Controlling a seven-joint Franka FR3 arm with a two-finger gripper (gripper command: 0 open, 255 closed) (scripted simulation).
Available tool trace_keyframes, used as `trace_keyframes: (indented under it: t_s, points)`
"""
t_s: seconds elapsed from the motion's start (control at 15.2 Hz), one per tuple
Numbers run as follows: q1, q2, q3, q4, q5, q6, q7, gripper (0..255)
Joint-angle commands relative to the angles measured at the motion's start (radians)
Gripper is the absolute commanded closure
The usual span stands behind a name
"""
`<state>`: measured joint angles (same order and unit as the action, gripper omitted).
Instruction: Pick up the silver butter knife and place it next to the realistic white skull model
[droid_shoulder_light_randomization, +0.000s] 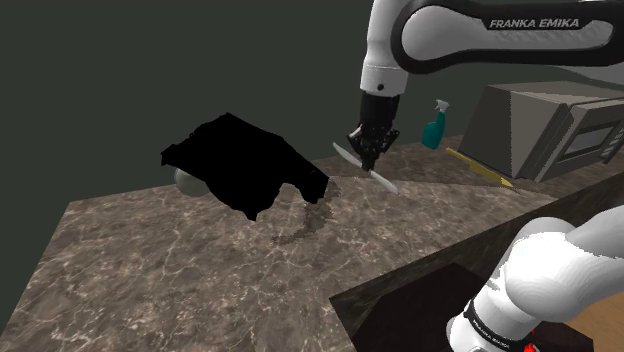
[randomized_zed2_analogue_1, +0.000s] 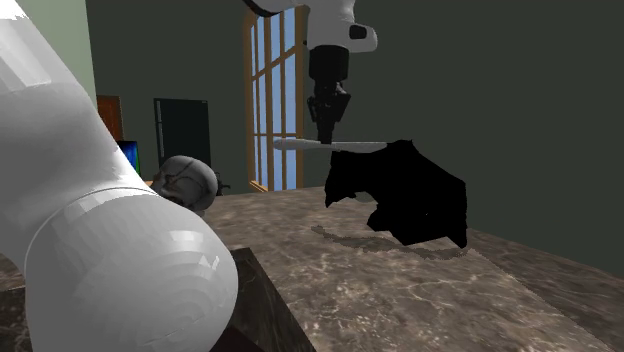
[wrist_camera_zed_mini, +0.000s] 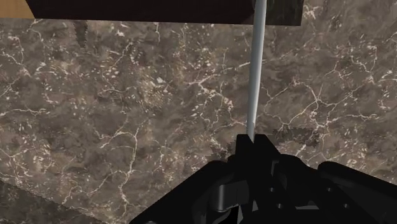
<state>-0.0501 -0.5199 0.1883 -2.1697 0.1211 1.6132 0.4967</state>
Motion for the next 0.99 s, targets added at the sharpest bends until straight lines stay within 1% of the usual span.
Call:
trace_keyframes:
  t_s: [0.0,0.4,0.92]
  points:
    - [-0.001,0.005,-0.001,0.032,-0.001,-0.027,0.003,255]
    - [-0.003,0.021,-0.004,0.116,-0.006,-0.096,0.007,255]
    - [0.057,0.039,0.147,0.151,0.068,-0.09,0.206,255]
